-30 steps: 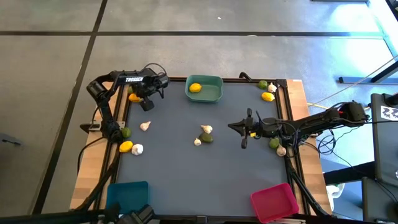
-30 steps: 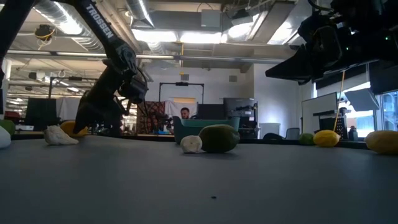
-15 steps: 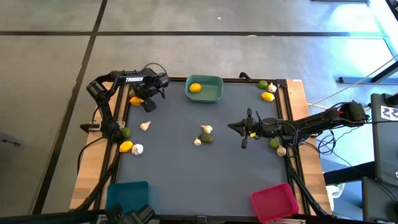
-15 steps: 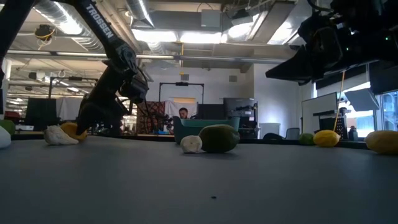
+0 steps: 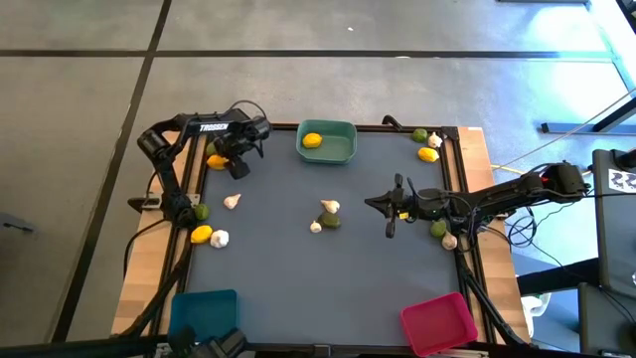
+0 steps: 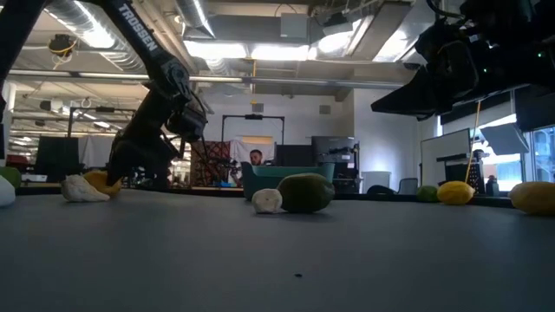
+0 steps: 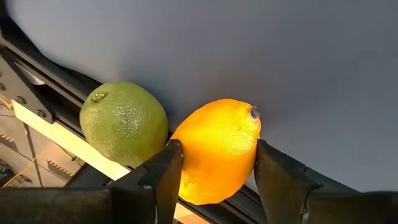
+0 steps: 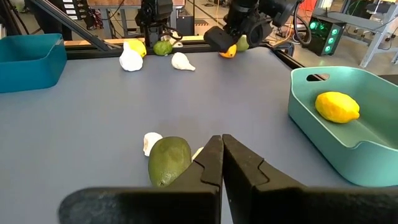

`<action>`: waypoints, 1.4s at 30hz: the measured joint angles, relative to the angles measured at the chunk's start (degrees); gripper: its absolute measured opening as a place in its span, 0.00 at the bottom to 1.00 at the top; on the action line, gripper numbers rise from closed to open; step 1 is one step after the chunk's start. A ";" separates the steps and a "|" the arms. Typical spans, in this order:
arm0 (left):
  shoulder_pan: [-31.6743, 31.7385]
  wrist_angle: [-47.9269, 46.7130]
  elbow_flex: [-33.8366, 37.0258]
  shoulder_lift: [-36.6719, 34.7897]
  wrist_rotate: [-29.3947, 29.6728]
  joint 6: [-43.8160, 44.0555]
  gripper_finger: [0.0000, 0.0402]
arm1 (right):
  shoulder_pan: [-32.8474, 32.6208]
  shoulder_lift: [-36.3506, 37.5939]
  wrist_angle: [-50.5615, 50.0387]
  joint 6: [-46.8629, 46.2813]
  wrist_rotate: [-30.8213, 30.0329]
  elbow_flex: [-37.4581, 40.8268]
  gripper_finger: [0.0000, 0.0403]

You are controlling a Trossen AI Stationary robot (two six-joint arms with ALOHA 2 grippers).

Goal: Sort produce into baskets
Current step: Put the green lemon into the green bin

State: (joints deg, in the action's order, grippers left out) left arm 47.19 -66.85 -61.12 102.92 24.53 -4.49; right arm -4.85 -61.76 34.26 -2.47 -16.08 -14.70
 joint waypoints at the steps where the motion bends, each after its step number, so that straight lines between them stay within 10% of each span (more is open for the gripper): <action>1: -0.19 0.01 0.00 -0.42 -0.02 0.00 0.43 | -0.01 0.00 -0.02 0.01 0.00 0.00 0.02; 42: -17.98 6.67 -17.92 -5.38 -0.57 6.18 0.43 | 0.00 0.00 0.30 -0.01 0.00 0.00 0.02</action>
State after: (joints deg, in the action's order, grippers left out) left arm 29.21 -60.18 -79.04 97.54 23.97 1.69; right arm -4.85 -61.76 34.56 -2.48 -16.08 -14.70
